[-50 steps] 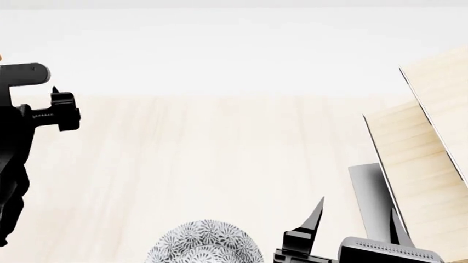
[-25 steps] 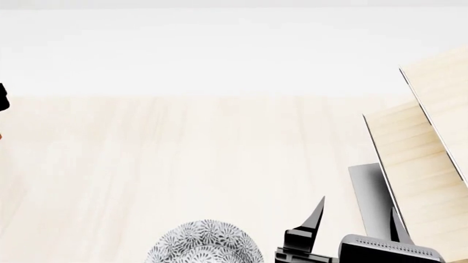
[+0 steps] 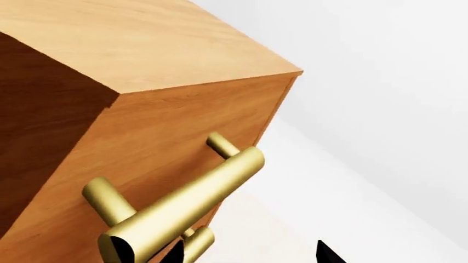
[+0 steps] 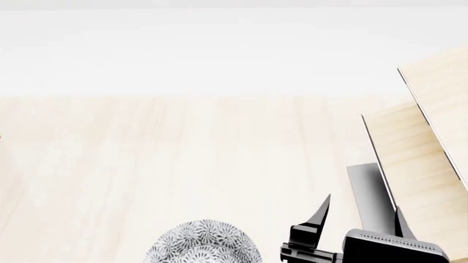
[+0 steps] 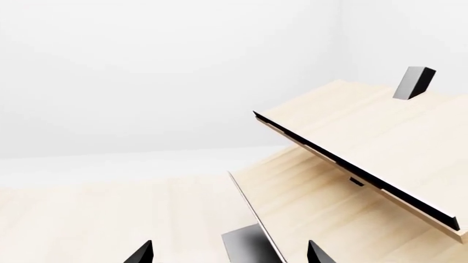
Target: Close the top drawer of the cabinet.
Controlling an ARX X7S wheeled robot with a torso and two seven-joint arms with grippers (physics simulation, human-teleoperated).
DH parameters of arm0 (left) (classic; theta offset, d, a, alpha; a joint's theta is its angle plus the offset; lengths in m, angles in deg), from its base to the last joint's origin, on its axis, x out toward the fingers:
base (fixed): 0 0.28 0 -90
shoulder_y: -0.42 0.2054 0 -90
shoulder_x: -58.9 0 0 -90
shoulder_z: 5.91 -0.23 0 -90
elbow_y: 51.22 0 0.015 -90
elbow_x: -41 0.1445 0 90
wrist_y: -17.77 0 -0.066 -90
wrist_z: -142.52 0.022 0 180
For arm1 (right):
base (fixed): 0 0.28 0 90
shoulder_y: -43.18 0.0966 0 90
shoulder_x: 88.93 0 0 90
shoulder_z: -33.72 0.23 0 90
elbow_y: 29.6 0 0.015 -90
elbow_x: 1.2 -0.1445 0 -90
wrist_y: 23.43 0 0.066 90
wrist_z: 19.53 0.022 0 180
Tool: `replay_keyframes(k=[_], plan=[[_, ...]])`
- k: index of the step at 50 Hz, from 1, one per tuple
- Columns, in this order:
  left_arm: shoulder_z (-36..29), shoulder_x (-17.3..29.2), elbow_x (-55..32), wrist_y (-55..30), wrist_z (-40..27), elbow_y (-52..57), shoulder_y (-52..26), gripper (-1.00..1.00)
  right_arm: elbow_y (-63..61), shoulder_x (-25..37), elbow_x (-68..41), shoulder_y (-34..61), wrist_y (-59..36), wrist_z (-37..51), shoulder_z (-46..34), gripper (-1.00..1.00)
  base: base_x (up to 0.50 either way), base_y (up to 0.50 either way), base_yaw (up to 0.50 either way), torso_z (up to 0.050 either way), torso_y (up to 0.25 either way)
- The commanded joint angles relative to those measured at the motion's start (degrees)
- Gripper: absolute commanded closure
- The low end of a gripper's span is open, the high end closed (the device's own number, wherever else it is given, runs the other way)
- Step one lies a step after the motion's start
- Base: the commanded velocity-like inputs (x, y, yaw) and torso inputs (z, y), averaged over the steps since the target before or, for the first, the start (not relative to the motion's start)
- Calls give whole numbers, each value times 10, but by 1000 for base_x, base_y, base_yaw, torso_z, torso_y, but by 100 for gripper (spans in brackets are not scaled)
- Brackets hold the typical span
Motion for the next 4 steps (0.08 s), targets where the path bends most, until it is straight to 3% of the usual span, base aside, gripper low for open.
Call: replay_keyframes(k=[1, 4], plan=[[-9, 121, 91, 13, -91, 0, 20, -100, 2, 5, -7, 10, -6, 11, 15, -100, 27, 25, 29, 0, 0], [-8, 120, 94, 13, -91, 0, 19, -100, 4, 5, -15, 20, -12, 17, 29, -100, 22, 25, 29, 0, 0]])
